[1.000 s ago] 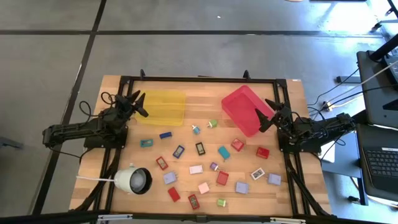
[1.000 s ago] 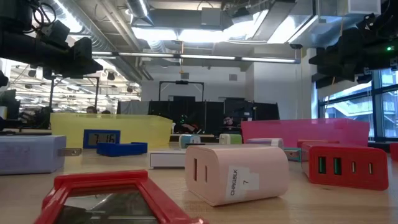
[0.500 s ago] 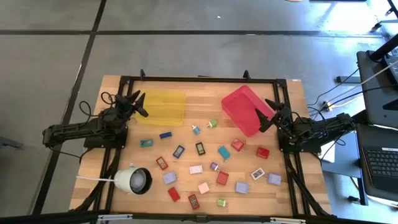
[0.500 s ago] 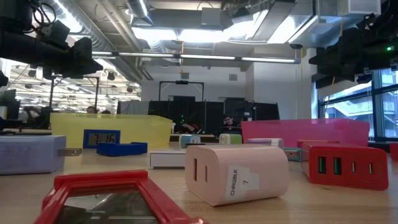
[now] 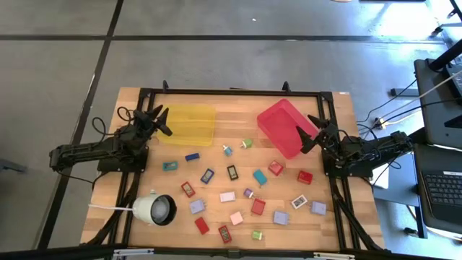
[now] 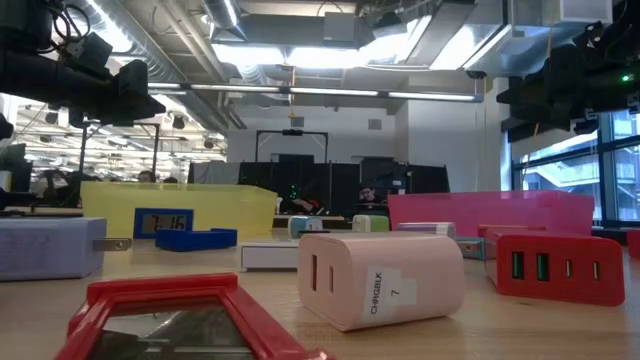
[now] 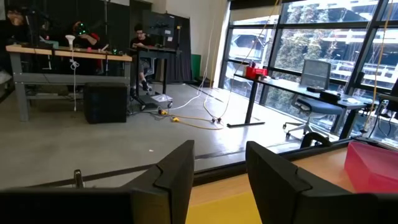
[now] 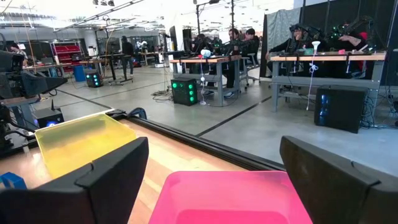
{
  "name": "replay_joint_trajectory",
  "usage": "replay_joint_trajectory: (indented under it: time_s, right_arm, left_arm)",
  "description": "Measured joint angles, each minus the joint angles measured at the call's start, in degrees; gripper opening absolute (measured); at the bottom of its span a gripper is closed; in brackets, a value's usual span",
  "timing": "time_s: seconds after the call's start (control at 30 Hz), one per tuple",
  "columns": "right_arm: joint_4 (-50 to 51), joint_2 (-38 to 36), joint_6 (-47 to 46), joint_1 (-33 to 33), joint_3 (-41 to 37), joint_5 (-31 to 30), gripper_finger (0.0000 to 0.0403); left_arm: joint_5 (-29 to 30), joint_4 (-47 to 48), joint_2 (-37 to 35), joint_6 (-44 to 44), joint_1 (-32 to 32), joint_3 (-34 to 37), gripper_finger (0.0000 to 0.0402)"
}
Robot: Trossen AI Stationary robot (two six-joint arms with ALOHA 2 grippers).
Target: Pick & Place Office items
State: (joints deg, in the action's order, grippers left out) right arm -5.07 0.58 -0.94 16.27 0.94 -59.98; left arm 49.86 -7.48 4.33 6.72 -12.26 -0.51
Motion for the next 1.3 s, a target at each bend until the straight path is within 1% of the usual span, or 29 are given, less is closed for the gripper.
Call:
replay_joint_trajectory:
  time_s: [0.77,0.97,1.07,1.13,1.3]
  right_arm:
    - [-0.01,0.00,0.01,0.00,-0.01,0.01,0.0366]
    - [-0.01,-0.01,0.01,0.00,-0.01,0.01,0.0366]
    - [-0.01,0.00,0.01,0.00,-0.01,0.01,0.0366]
    - [0.00,0.00,0.01,0.00,-0.01,0.01,0.0366]
    - [-0.01,0.00,0.01,0.00,-0.01,-0.40,0.0366]
  left_arm:
    - [0.00,-0.46,0.01,0.21,0.00,0.02,0.0141]
    - [0.01,-0.46,0.01,4.24,0.00,0.01,0.0141]
    - [-0.27,-0.46,0.00,4.56,-0.02,0.00,0.0141]
    - [-2.65,-0.46,-0.01,4.72,-0.02,0.02,0.0141]
    - [-13.16,-2.66,-0.01,4.74,-0.02,0.02,0.0141]
